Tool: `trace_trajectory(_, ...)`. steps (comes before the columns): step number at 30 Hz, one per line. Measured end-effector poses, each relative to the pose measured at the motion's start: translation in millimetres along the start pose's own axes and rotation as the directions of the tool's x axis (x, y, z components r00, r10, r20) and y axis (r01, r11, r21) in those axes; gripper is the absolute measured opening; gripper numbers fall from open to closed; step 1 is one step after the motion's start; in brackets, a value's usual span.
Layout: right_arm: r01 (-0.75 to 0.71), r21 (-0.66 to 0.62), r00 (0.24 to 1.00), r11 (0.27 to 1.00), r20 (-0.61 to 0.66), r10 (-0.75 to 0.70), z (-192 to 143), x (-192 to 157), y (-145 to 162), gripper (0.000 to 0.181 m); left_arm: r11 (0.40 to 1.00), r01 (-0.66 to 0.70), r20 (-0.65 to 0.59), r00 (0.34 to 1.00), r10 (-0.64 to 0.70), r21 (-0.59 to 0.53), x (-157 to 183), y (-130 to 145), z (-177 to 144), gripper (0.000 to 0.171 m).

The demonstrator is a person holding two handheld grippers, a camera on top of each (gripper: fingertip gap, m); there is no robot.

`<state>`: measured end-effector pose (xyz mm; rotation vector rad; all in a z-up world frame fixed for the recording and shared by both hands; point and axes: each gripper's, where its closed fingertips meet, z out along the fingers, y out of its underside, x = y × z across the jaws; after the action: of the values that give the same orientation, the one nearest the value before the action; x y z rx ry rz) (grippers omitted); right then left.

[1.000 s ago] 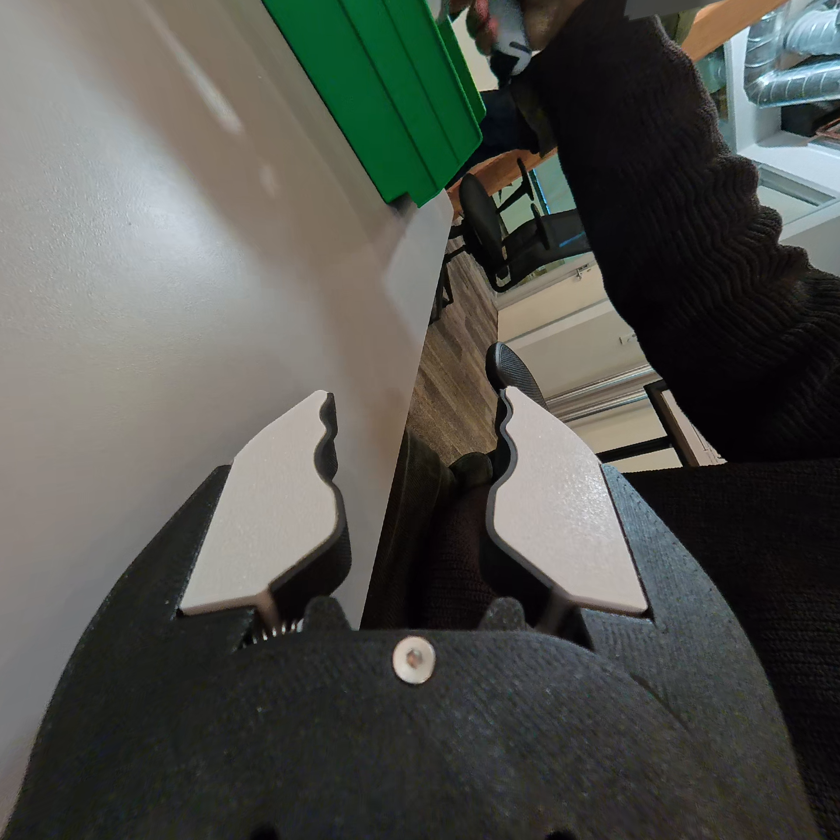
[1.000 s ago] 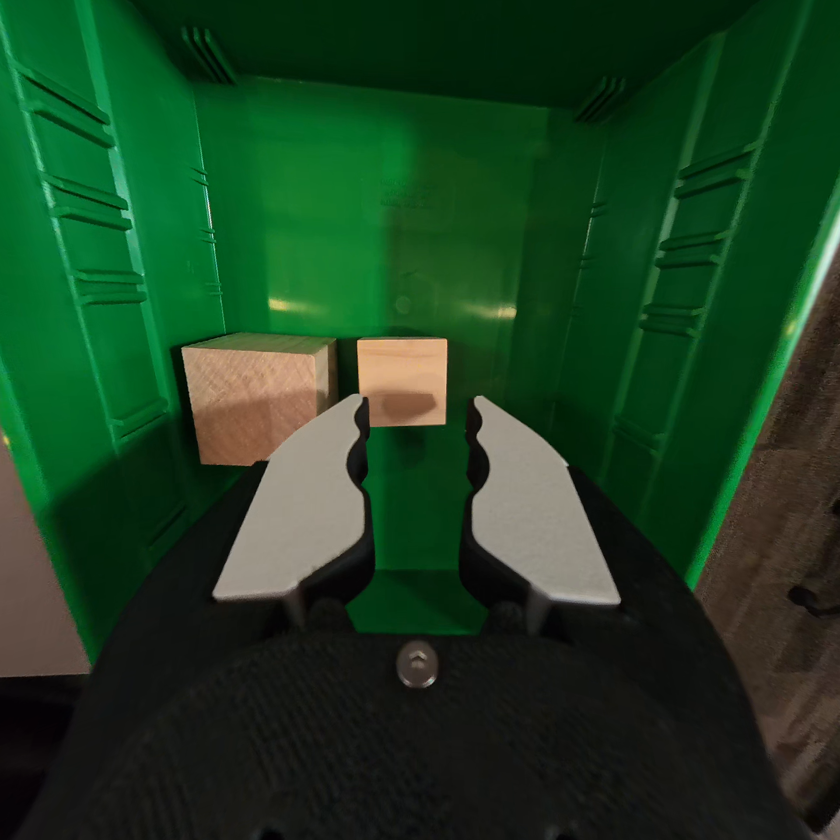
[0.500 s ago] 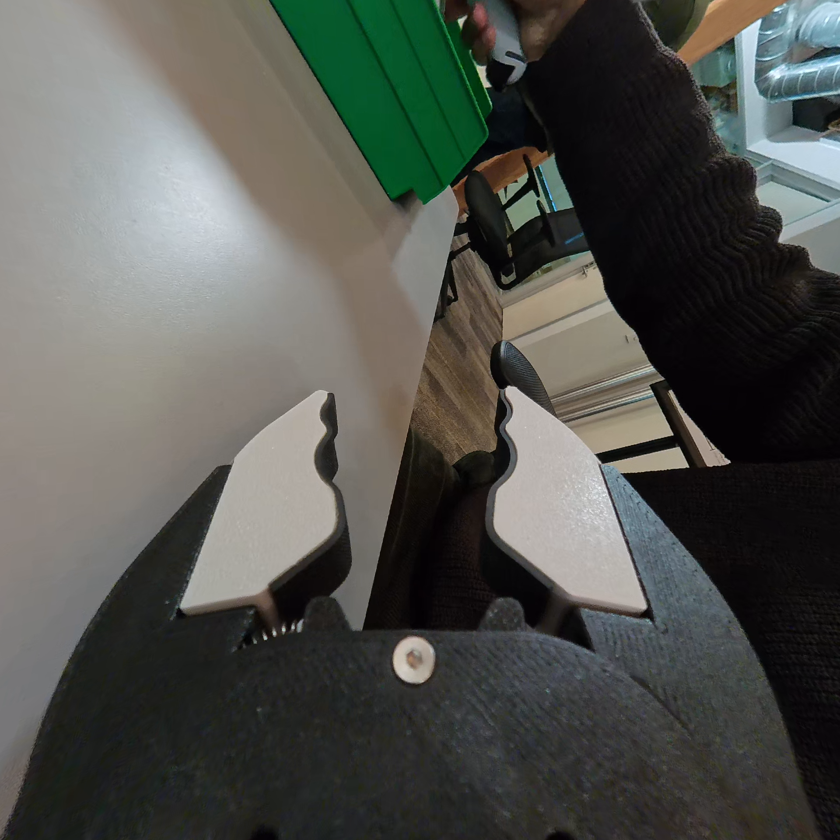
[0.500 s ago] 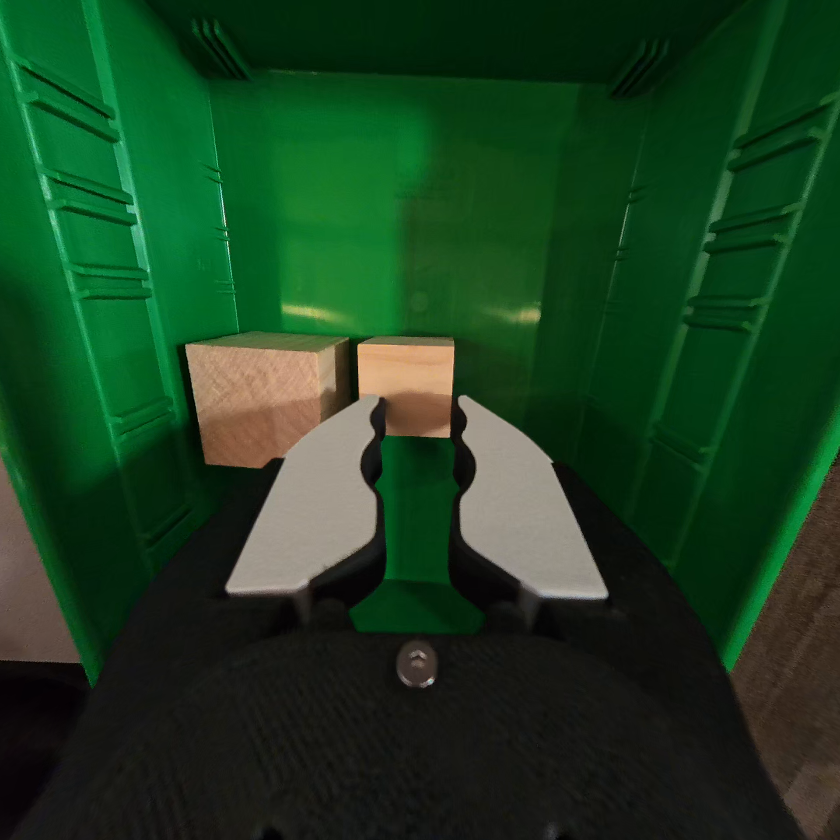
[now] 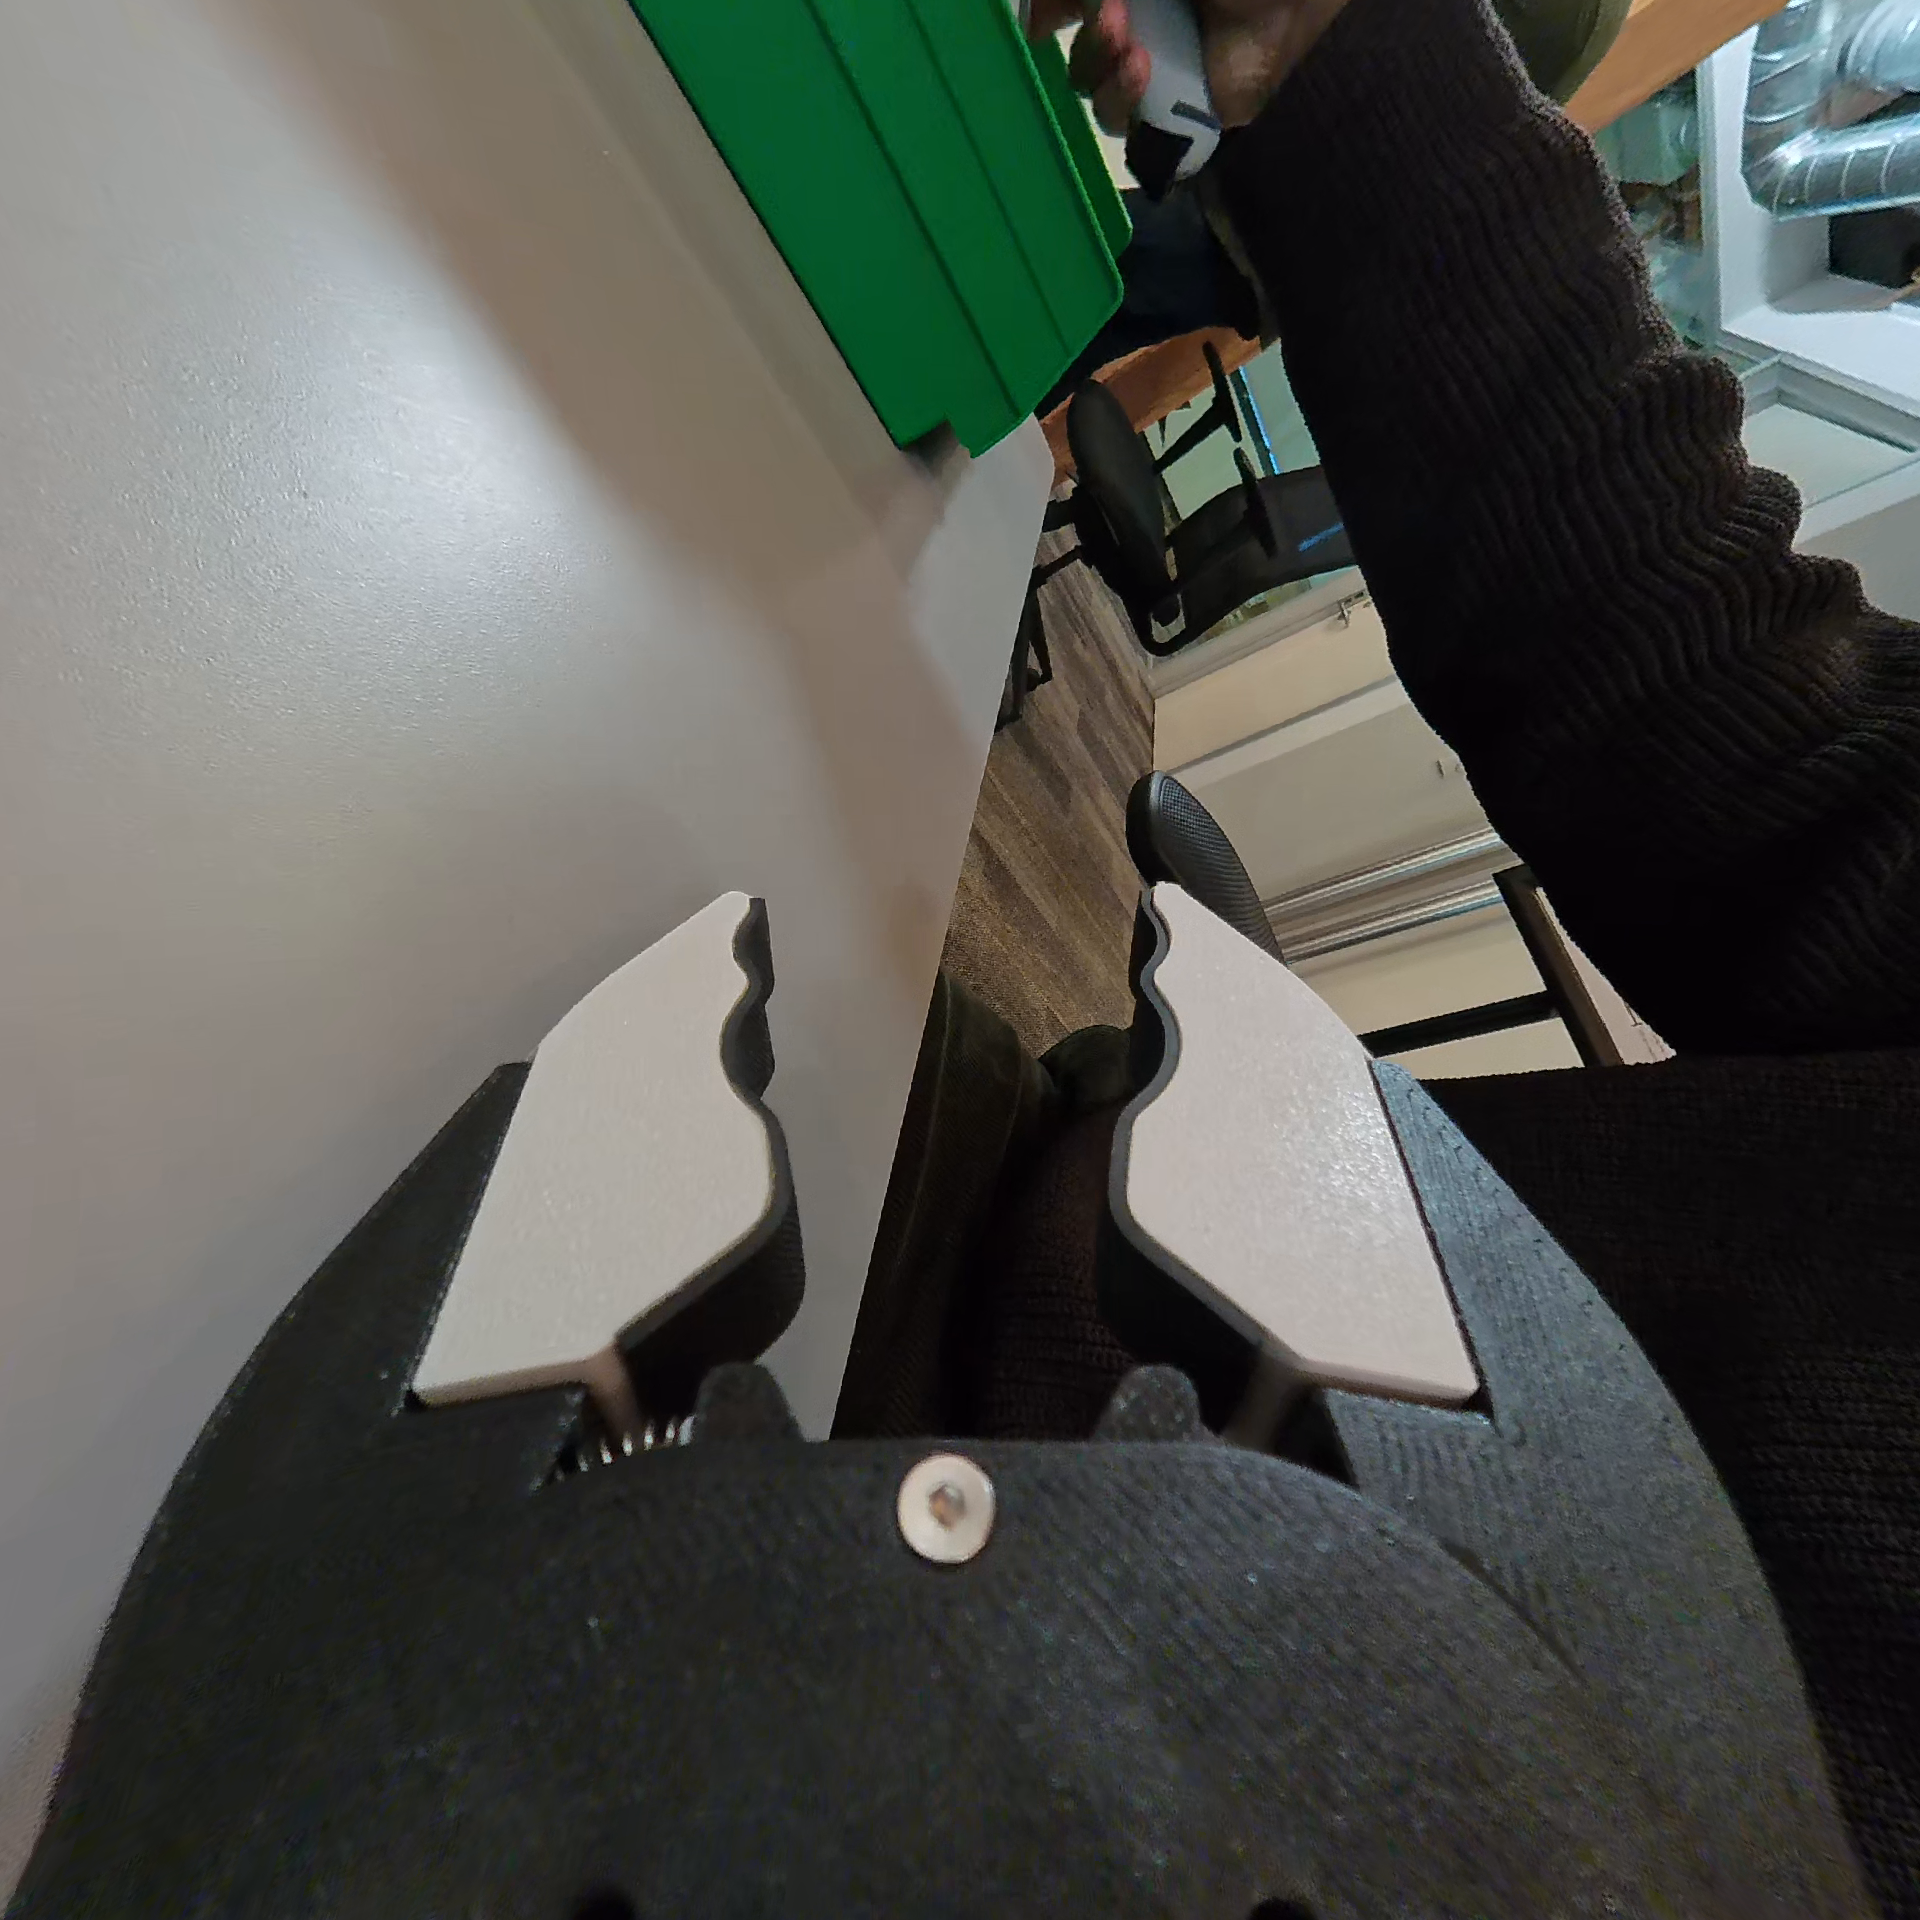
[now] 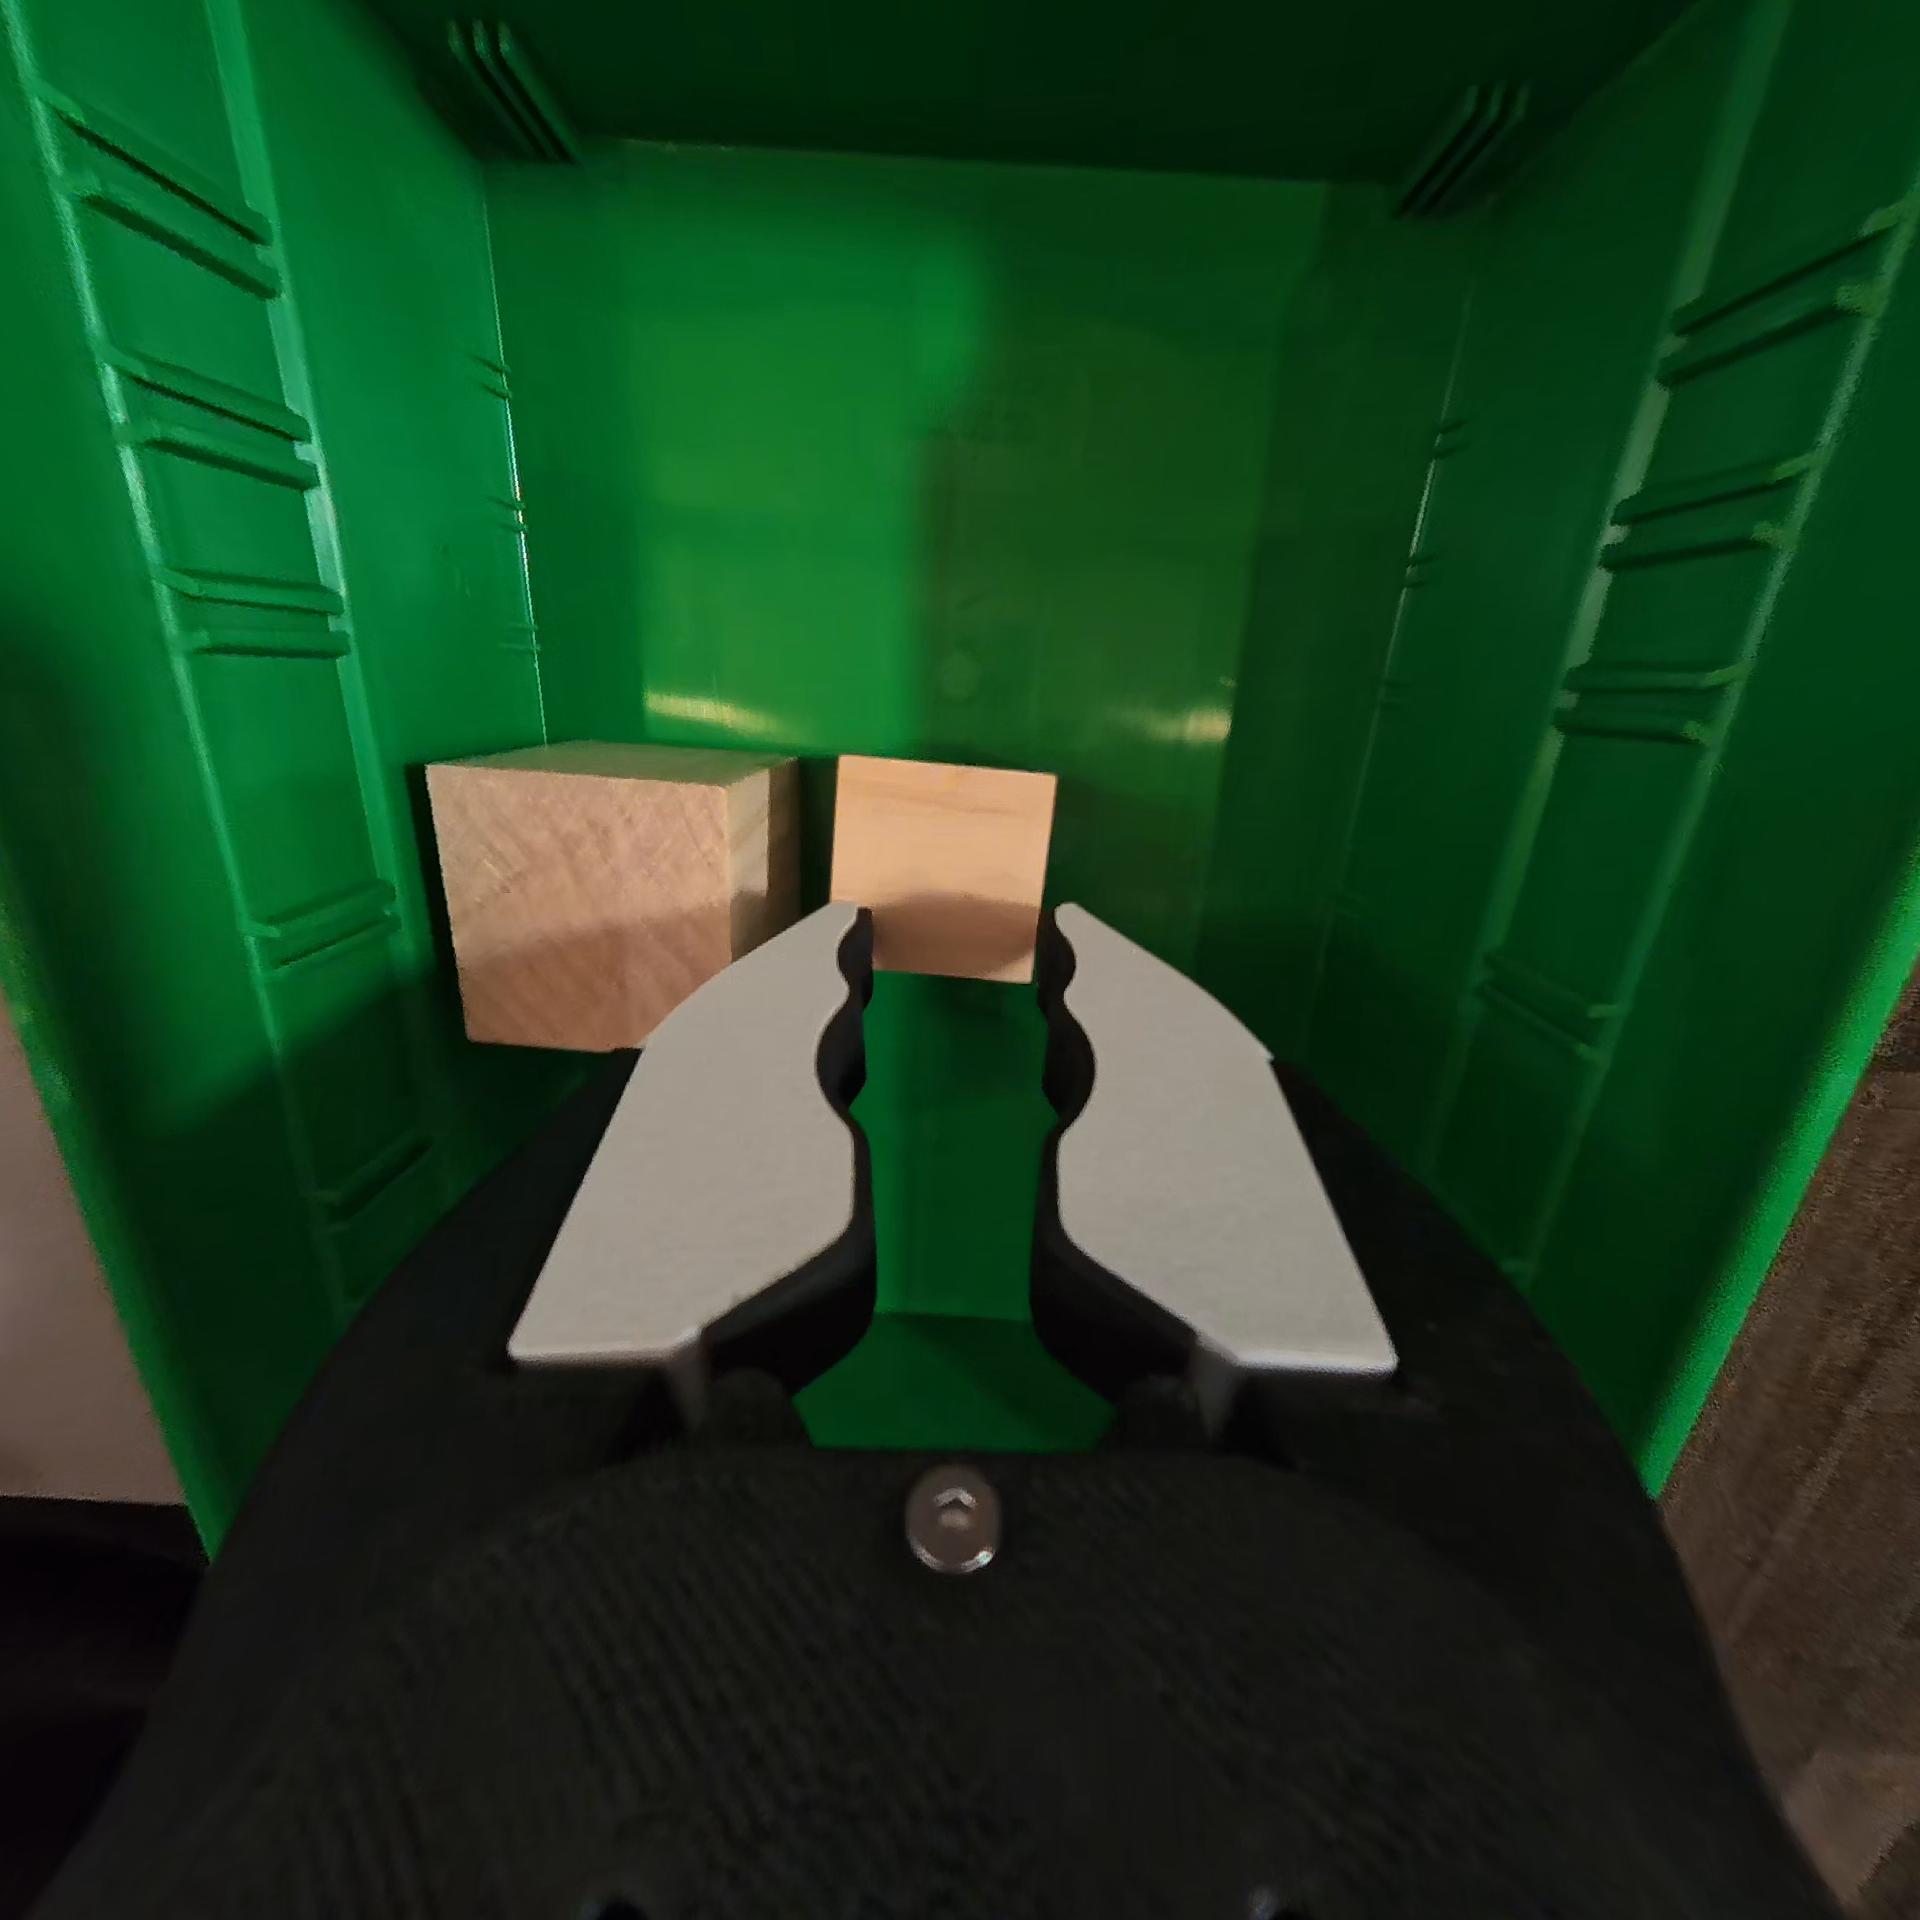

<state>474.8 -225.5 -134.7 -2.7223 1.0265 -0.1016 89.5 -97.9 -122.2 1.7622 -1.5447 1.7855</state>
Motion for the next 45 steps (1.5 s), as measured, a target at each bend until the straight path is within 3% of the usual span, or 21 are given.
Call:
trace_trajectory(14,0.01,0.008,1.0,1.0,-0.008,-0.01,7.3,-4.2,-14.1,0.037,1.0,0.009,0.004,1.0,-0.009,0.0,-3.2,-0.6,-1.4,0.068)
trace_trajectory(17,0.003,0.012,1.0,1.0,0.014,-0.003,5.3,-6.7,-14.1,0.019,1.0,0.01,0.003,1.0,-0.01,-0.002,-3.3,-0.4,-1.2,0.068)
trace_trajectory(19,0.012,0.009,1.0,1.0,-0.001,-0.012,5.5,-5.3,-12.5,0.018,1.0,0.009,0.004,1.0,-0.009,-0.004,-3.1,-0.1,-1.0,0.068)
trace_trajectory(27,0.016,0.037,1.0,0.999,-0.024,-0.015,-0.8,-0.5,-17.3,0.039,1.0,0.005,0.006,1.0,-0.005,-0.007,-2.4,0.9,-0.7,0.067)
trace_trajectory(45,0.009,-0.009,1.0,1.0,0.012,-0.008,5.6,-1.3,-8.1,0.04,1.0,0.007,0.006,1.0,-0.007,-0.006,-2.6,0.3,-0.9,0.067)
